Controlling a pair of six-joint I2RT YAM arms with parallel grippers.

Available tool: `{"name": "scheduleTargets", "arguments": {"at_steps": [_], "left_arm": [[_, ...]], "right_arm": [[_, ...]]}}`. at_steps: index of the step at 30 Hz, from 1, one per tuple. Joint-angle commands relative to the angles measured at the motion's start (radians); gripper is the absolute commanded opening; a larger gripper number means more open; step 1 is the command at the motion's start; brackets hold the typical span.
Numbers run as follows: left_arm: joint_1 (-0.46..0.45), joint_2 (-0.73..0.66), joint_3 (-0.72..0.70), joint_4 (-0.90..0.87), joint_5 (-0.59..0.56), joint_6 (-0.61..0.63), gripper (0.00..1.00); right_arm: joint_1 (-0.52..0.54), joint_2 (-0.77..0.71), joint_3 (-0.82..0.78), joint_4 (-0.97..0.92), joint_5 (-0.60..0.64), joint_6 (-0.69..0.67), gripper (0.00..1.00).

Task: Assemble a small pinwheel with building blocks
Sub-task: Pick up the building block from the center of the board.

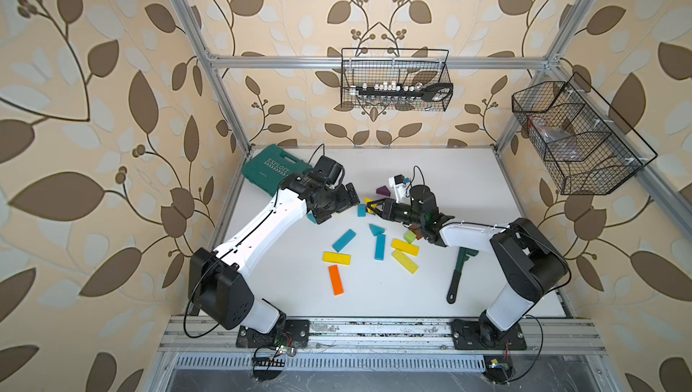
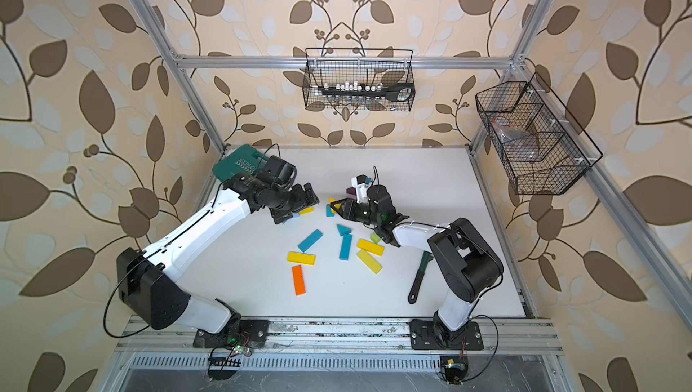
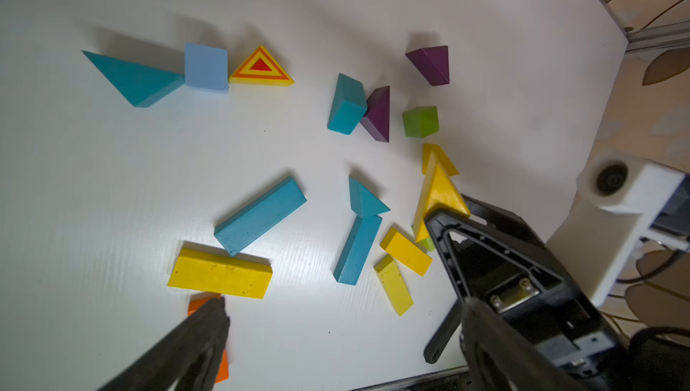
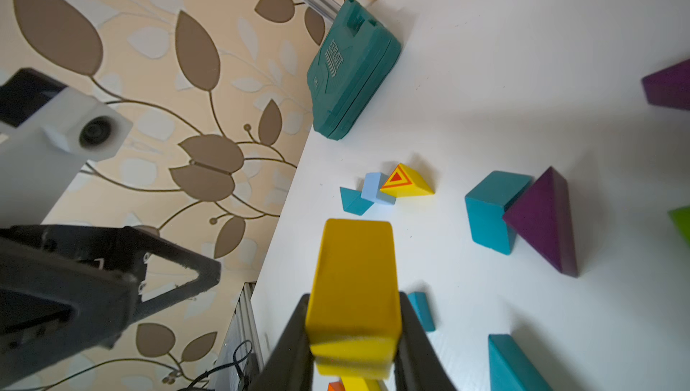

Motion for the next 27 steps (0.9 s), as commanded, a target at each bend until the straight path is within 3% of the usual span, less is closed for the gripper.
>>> {"name": "scheduleTargets", "arguments": {"at_steps": [1,10,15,27], "left_arm": [[-0.013,0.030,0.013,0.028,-0.001,-0.131,0.99],[-0.015,0.030,-0.034,0.164,0.038,-0.327,0.99],[-0.015,0.020,-0.042,0.201,-0.006,-0.387,0.99],[-0.016,0.097,-0.037,0.324,0.077,-0.555,0.99]], "right_arm": [[0.021,0.018,-0.034,0.297,0.011,0.035,0.00],[0.044,0.150,-0.085,0.585,0.074,0.074,0.00],[0.047,0.180,-0.090,0.621,0.096,0.084,0.00],[0.052,0.218,-0.095,0.680,0.146,0.030,0.00]]}}
